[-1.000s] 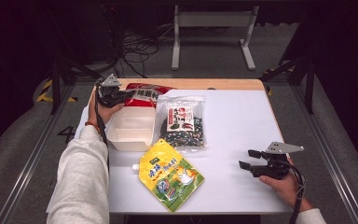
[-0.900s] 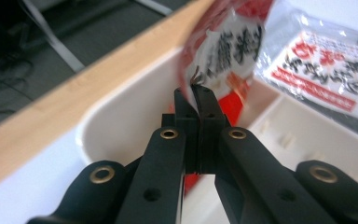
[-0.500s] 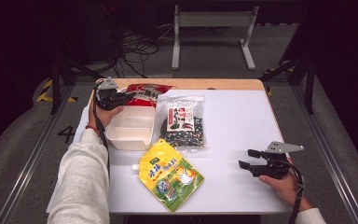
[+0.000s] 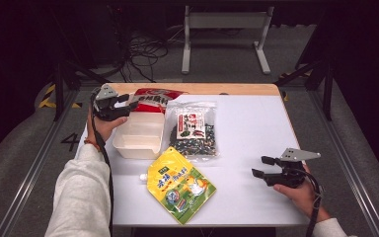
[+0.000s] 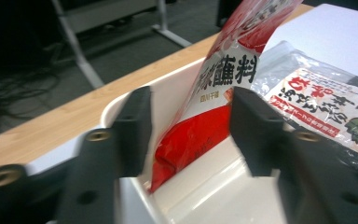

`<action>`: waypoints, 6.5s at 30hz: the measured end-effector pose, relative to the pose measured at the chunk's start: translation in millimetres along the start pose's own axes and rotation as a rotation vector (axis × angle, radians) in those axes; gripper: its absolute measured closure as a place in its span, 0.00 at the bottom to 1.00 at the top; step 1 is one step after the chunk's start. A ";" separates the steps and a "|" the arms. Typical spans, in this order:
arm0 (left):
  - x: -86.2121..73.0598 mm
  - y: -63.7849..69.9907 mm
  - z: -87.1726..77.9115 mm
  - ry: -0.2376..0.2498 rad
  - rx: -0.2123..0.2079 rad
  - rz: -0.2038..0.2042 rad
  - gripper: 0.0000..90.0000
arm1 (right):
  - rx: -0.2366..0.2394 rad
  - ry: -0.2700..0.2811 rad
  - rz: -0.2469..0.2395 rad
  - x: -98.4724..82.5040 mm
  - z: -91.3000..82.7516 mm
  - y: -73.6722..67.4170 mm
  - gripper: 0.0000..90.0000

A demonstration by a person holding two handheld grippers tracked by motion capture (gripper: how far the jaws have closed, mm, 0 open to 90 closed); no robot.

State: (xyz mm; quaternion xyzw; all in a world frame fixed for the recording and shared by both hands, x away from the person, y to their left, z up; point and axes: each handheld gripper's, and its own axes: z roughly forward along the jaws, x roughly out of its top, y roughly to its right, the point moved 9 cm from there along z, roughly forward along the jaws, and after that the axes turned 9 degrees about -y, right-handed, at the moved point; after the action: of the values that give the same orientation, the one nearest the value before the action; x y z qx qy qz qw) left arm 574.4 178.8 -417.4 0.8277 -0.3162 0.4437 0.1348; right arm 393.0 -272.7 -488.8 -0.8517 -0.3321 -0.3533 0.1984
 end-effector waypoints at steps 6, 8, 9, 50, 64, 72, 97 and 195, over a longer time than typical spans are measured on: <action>1.0 18.0 -35.6 0.045 0.029 0.029 0.45 | -0.003 -0.008 -0.033 5.0 4.7 -3.3 0.37; -1.8 26.1 -46.4 0.050 0.032 0.042 0.44 | -0.002 -0.007 -0.042 7.1 5.9 -4.9 0.38; -3.4 31.2 -51.1 0.059 0.026 0.047 0.44 | -0.006 -0.007 -0.047 8.1 6.4 -5.2 0.38; -158.2 177.4 -107.3 -0.119 -0.158 0.050 0.23 | -0.007 -0.010 -0.105 36.6 30.3 -16.7 0.42; -166.8 182.8 -100.7 -0.142 -0.175 0.065 0.22 | 0.042 -0.059 -0.085 68.9 82.9 -25.9 0.45; -166.9 185.5 -100.3 -0.140 -0.187 0.079 0.22 | 0.049 -0.126 -0.094 67.3 107.3 -33.3 0.43; -169.1 185.1 -99.5 -0.149 -0.225 0.068 0.22 | 0.019 -0.087 -0.320 70.3 107.1 -58.6 0.76; 52.3 274.4 75.9 0.031 -0.666 -0.048 0.87 | -0.031 -0.191 -0.274 -25.2 -1.3 -16.2 0.76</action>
State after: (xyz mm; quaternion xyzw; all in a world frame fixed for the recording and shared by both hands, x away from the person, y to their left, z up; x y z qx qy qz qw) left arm 468.5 -90.1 -433.6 0.7384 -0.4223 0.3251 0.4131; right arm 367.6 -272.8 -504.7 -0.8312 -0.4569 -0.2997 0.1027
